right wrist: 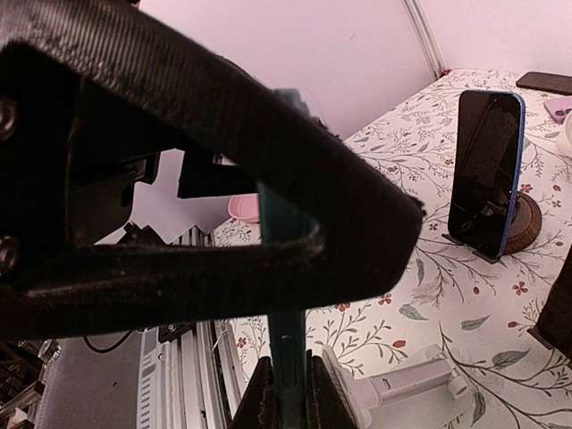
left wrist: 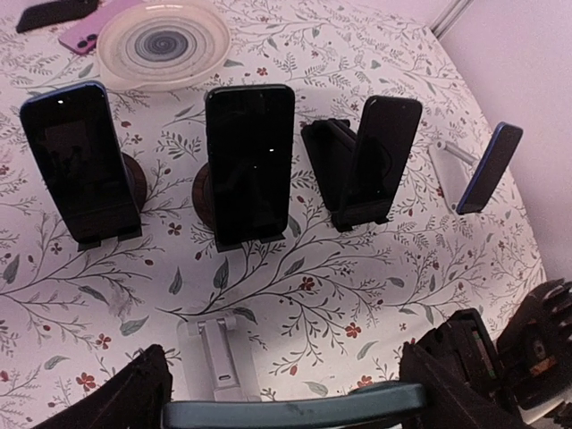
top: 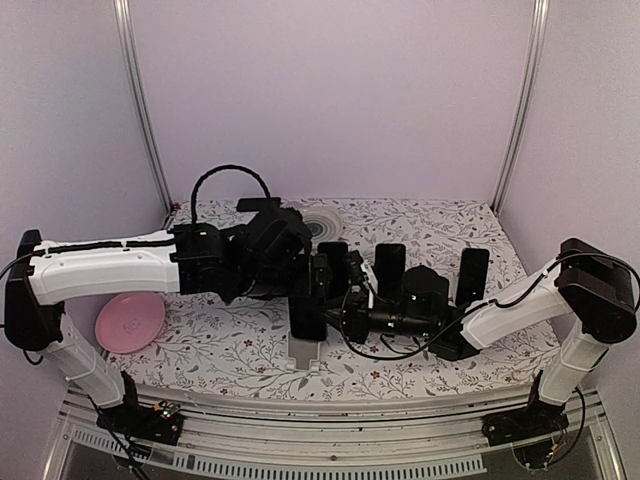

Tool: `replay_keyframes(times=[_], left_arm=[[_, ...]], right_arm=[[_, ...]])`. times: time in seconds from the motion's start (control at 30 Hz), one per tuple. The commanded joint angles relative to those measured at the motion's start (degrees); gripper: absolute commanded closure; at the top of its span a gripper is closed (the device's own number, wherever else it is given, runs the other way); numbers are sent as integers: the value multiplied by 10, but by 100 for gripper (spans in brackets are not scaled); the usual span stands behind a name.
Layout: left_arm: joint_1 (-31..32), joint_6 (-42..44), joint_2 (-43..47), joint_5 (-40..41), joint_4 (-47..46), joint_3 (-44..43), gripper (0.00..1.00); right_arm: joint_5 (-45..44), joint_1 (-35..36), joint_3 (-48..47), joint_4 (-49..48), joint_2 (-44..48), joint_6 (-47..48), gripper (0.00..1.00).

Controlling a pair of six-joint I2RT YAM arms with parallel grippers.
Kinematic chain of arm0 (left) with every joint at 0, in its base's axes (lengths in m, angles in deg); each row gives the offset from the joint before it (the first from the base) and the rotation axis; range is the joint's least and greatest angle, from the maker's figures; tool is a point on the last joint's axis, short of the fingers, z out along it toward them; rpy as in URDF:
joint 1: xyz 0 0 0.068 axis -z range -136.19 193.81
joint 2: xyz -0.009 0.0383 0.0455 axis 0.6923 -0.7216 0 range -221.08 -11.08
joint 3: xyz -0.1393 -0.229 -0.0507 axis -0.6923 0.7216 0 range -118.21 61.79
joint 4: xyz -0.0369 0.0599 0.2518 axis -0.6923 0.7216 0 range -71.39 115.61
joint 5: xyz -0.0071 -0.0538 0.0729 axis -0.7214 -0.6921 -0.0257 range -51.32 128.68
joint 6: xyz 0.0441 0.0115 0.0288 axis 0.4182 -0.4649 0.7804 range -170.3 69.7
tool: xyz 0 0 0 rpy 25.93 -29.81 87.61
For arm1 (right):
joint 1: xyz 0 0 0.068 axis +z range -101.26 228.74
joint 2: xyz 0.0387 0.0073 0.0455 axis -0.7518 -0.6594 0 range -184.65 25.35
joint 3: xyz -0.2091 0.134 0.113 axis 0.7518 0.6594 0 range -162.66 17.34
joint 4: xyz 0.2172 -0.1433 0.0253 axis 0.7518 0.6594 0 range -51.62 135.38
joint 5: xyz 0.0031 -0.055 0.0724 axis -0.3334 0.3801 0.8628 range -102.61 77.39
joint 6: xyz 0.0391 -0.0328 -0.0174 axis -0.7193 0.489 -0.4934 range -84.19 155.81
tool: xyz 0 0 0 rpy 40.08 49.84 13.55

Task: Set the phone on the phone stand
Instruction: Pass from the right arm to the left

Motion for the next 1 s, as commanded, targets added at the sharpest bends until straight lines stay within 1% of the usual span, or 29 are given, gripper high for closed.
replay_keyframes(times=[0.0,0.13,0.33,0.4,0.5,0.57,0.7,0.97], left_arm=[[9,-17,-10,31,47,-20,18],[11,-10,-14,31,47,-25,29],[13,-7,-17,31,47,-20,51],[14,-6,-17,35,47,-19,59],[19,-9,-16,50,48,-11,63],[22,-16,-14,60,48,-3,63],[36,-32,-15,90,47,7,63],[62,-88,-22,148,41,30,63]], right_arm=[[-5,5,-13,-31,8,11,98],[1,5,-14,-28,4,11,98],[2,5,-14,-29,-3,11,98],[3,5,-15,-29,-4,10,96],[1,5,-18,-24,-6,9,82],[0,5,-18,-17,-4,9,66],[-7,4,-15,3,11,11,44],[-31,-8,17,54,79,11,21]])
